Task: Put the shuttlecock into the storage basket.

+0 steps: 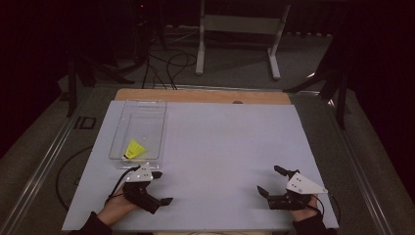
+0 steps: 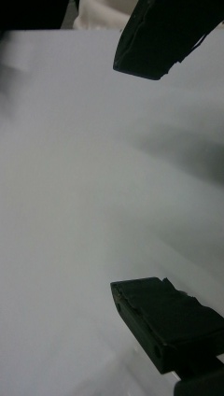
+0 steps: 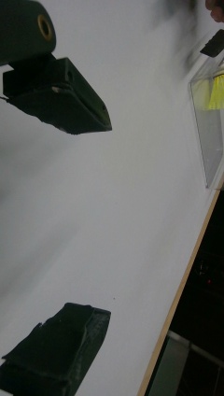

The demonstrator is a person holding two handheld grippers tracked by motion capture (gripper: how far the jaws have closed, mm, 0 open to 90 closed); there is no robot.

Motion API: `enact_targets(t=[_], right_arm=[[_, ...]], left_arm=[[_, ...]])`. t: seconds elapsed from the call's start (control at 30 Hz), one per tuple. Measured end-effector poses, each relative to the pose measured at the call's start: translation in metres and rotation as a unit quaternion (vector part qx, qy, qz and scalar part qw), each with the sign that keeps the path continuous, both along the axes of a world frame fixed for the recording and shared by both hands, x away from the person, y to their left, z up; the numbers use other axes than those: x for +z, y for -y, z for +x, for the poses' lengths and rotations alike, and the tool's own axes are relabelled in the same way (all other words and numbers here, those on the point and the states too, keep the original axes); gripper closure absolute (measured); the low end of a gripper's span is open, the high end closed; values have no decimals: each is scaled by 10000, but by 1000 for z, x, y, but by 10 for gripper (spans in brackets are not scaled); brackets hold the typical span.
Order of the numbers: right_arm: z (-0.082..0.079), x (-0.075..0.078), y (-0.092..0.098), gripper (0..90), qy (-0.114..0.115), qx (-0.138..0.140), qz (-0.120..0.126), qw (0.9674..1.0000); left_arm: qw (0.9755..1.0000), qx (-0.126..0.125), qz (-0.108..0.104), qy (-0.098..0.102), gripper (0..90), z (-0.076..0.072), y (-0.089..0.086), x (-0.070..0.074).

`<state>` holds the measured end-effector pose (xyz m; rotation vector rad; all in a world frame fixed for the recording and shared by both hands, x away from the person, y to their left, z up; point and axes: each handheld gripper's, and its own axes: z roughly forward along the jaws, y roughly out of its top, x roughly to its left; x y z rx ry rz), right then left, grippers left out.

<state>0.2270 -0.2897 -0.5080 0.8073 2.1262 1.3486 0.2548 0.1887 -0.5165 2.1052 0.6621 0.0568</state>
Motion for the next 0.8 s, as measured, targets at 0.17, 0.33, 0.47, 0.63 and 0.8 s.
enact_targets(t=[0.17,0.33,0.47,0.63,0.8], right_arm=[[0,0,0,89,4,-4,-3,10000],[0,0,1,89,12,-2,-3,10000],[0,0,1,89,13,-2,-7,10000],[0,0,1,89,7,8,6,10000],[0,-1,0,89,-21,38,-4,10000]], left_arm=[[9999,100,44,-20,0,-1,-4,0],[9997,225,33,-15,0,-3,-7,-2],[9992,402,-38,54,0,-5,-9,-4],[9984,537,-99,116,0,-7,-11,-5],[9982,567,-123,123,0,-7,-12,-6]])
